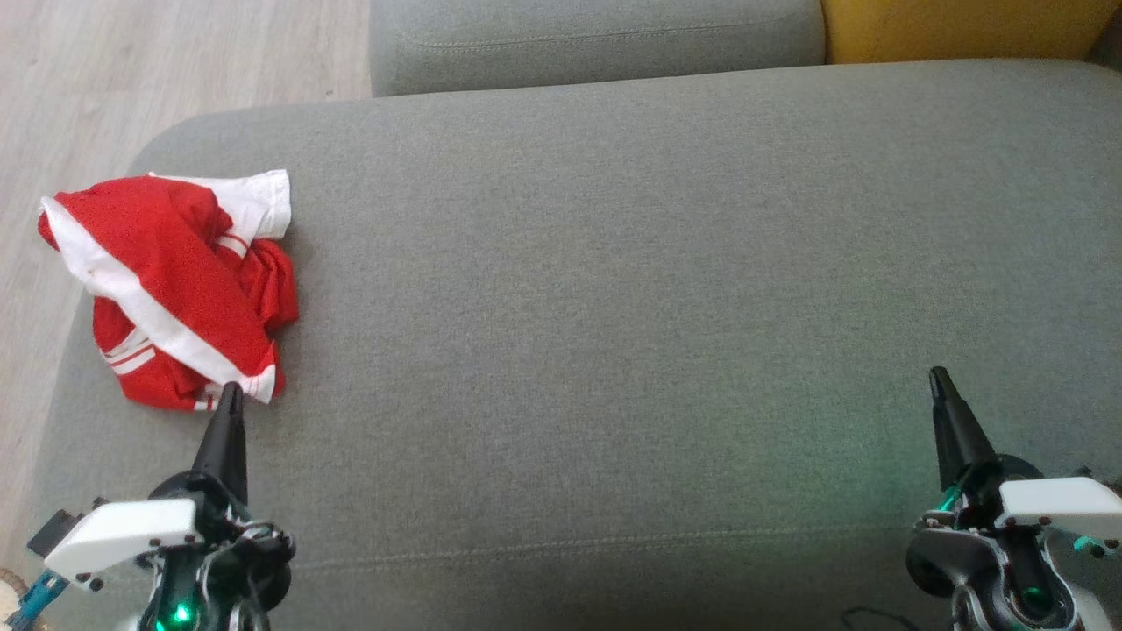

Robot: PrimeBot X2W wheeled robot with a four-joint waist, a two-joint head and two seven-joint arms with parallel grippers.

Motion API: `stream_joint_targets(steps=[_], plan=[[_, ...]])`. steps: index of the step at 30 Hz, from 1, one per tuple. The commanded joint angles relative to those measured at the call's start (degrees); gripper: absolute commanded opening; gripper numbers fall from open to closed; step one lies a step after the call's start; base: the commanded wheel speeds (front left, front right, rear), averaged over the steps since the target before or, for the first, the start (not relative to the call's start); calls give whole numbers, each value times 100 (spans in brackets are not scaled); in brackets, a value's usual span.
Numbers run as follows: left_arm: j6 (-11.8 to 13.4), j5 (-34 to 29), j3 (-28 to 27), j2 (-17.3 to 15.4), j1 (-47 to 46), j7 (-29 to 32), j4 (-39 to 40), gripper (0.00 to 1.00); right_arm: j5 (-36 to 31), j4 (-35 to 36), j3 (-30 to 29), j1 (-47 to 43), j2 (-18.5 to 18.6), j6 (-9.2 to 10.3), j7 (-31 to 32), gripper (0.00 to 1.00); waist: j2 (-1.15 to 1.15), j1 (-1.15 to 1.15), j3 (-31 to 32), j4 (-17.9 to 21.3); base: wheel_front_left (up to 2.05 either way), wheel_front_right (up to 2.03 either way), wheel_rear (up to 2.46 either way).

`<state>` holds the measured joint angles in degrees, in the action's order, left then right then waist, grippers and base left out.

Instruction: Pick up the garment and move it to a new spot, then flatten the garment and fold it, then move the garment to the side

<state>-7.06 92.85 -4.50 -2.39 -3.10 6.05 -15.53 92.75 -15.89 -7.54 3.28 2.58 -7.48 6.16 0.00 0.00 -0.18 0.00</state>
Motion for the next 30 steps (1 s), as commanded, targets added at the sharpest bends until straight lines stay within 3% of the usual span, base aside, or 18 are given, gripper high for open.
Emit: stream_joint_targets(steps=[1, 19, 20, 24, 30], plan=[[-43, -67, -200, -49, -308, 42, 150, 0, -57, 187, 104, 291, 30, -1, 31, 0, 0, 0, 0, 0, 0, 0, 0], [-43, -67, -200, -49, -308, 42, 150, 0, -57, 187, 104, 291, 30, -1, 31, 0, 0, 0, 0, 0, 0, 0, 0], [3, 2, 4, 3, 4, -2, -18, 100, 2, -19, 4, -2, -2, 0, -1, 100, 0, 0, 0, 0, 0, 0, 0], [10, 3, 19, 57, 244, -11, -362, 100, 2, -368, 41, -207, -60, -1, -4, 100, 0, 0, -1, 0, 0, 0, 0], [7, -40, 111, 52, 243, -107, -266, 100, -59, -329, 173, -187, -56, -1, -106, 100, 0, 0, -3, 2, 0, 0, 0]])
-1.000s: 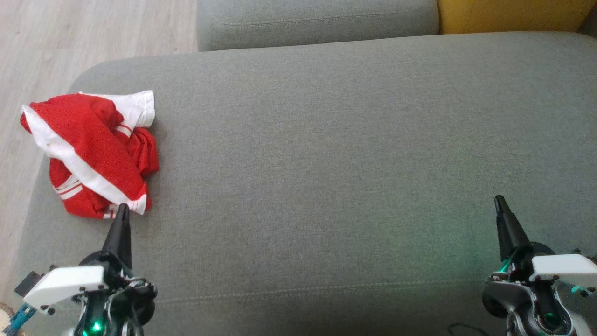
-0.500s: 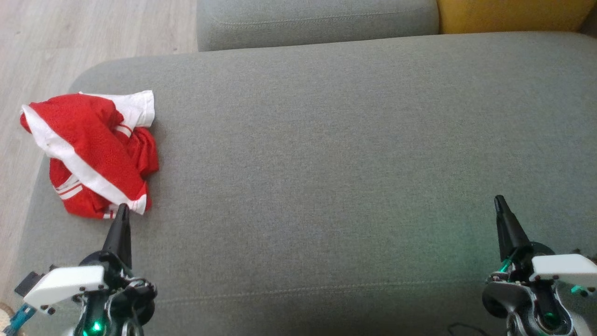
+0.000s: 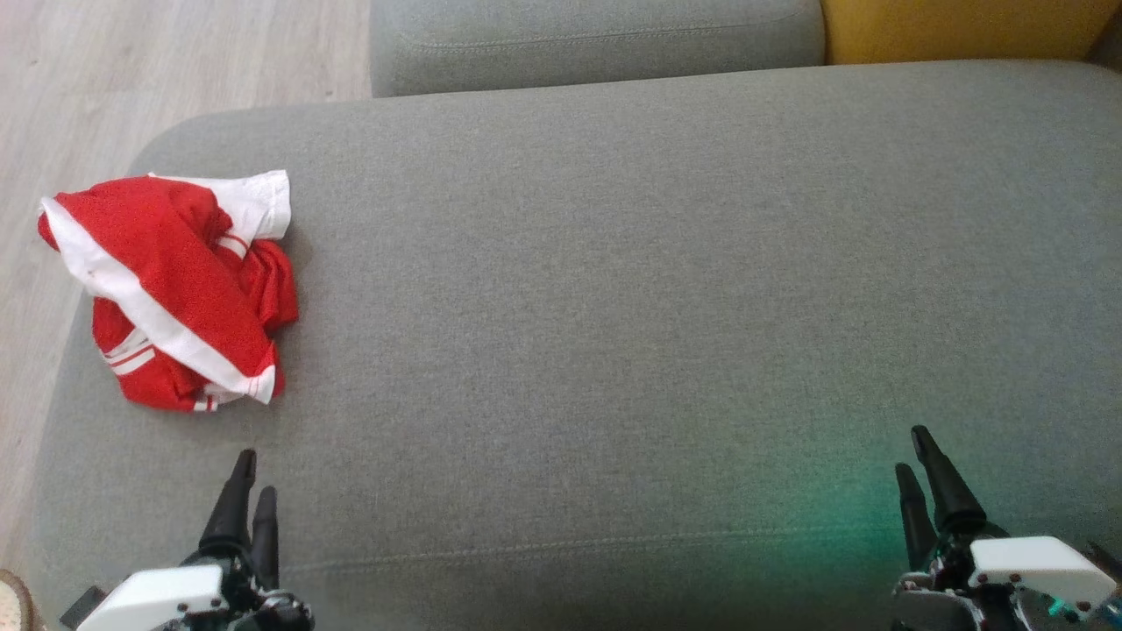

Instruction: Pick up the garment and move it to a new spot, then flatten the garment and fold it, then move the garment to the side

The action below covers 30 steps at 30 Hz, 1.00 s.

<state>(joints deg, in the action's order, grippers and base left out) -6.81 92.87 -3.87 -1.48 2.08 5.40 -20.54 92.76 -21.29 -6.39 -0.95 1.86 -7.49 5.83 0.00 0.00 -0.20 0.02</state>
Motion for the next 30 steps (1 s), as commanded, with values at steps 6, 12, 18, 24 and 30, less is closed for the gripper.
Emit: stream_joint_targets(steps=[6, 12, 18, 24, 30], plan=[[-21, -211, 115, -56, -281, -147, 327, 100, -230, 252, 143, 269, 20, 0, -175, 100, 0, 0, -8, -2, 0, 0, 0], [-23, -576, 101, -52, -286, -231, 400, 100, -501, 331, 181, 298, 23, 0, -259, 100, 0, 0, -20, -6, 0, 0, 0], [-25, -1194, 76, -54, -314, -332, 569, 100, -1016, 467, 221, 325, 28, 0, -361, 100, 0, 0, -37, -14, 0, 0, 0], [20, -1789, 124, -59, -331, -433, 828, 100, -1639, 620, 355, 347, 32, 0, -462, 100, 0, 0, -55, -18, 0, 0, 0], [74, -2376, 286, -64, -320, -533, 962, 100, -2243, 736, 545, 353, 36, 0, -563, 100, 0, 0, -56, -21, 0, 0, 0]])
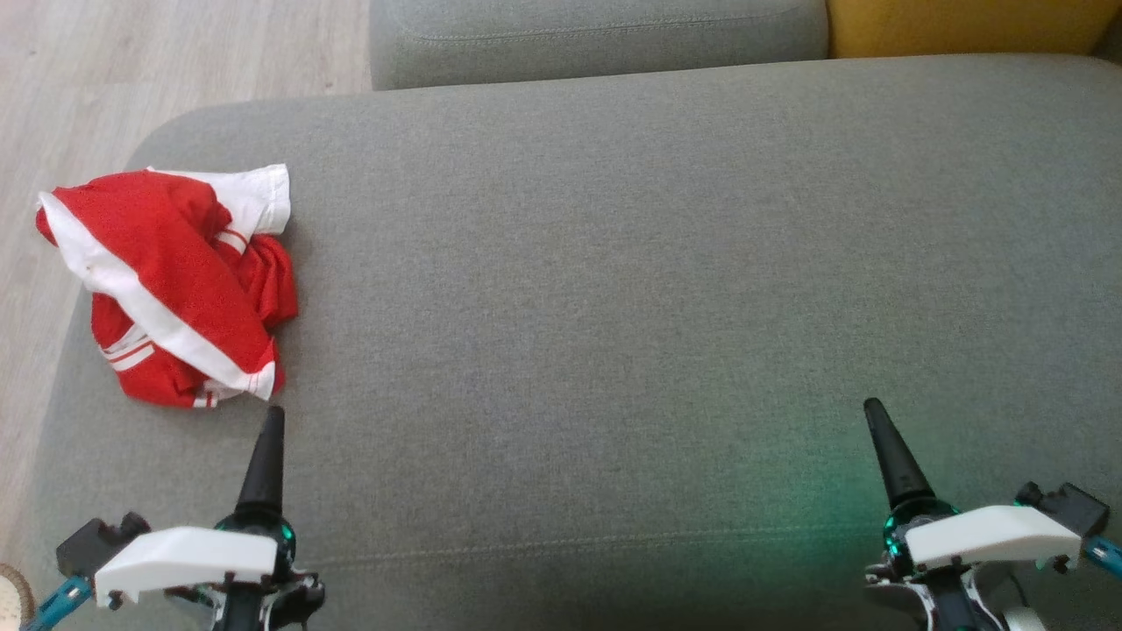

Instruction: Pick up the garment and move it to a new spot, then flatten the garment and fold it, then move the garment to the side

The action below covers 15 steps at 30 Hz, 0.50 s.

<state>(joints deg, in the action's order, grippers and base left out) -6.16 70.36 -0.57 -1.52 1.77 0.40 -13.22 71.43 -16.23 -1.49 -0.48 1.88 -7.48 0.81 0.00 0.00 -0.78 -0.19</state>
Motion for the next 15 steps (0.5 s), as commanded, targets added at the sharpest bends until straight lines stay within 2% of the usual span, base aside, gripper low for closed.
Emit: stream_joint_targets(steps=[1, 15], plan=[[15, -216, -17, -61, -289, -50, 244, 100, -211, 246, 91, 308, 35, -1, -78, 100, 0, 0, 2, 0, 0, 0, 0], [176, -1426, 238, -72, -261, -284, 464, 100, -1382, 509, 354, 308, 45, -1, -315, 100, 0, 0, 30, -7, 0, 0, 0]])
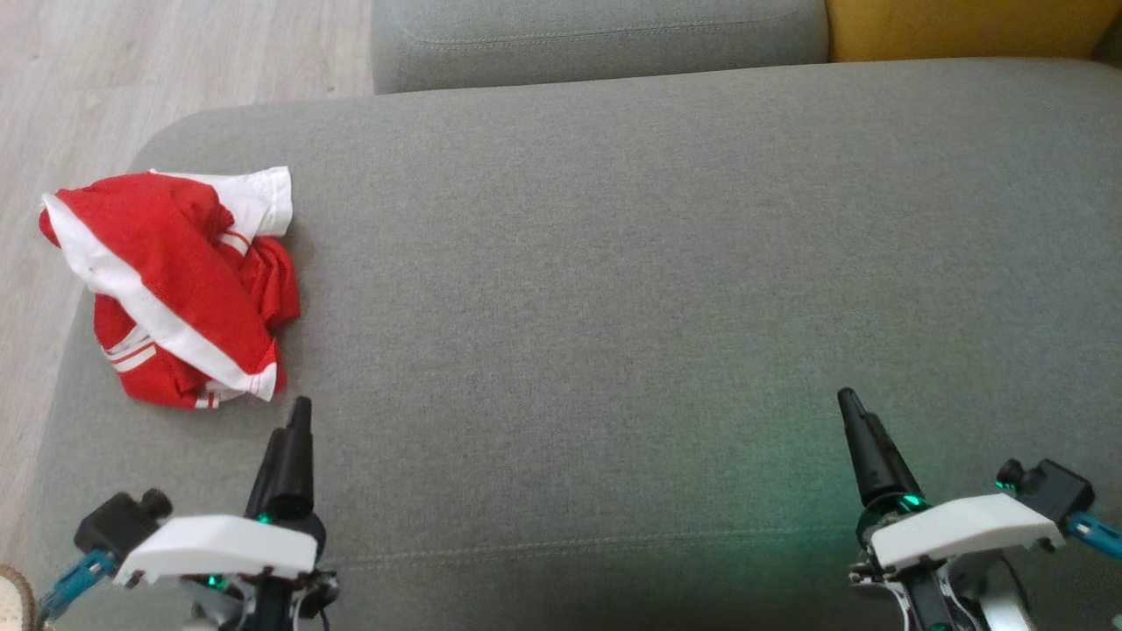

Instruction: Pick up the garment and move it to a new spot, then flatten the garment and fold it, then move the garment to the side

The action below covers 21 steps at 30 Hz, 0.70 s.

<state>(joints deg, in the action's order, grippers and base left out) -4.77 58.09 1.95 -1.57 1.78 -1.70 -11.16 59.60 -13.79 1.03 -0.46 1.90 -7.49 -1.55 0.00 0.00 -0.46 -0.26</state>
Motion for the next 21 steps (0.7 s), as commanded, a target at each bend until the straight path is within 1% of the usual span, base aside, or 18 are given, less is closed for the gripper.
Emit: stream_joint_targets(steps=[1, 3, 21], plan=[[48, -274, 0, -69, -261, -91, 275, 100, -271, 284, 118, 308, 45, 0, -95, 100, 0, 0, -2, -1, 0, 0, 0], [59, -348, 13, -70, -261, -108, 294, 100, -343, 303, 134, 311, 46, 0, -112, 100, 0, 0, -3, -2, 0, 0, 0], [212, -1701, 285, -85, -278, -409, 619, 100, -1627, 595, 474, 353, 59, 0, -416, 100, 0, 0, -15, -9, 0, 0, 0]])
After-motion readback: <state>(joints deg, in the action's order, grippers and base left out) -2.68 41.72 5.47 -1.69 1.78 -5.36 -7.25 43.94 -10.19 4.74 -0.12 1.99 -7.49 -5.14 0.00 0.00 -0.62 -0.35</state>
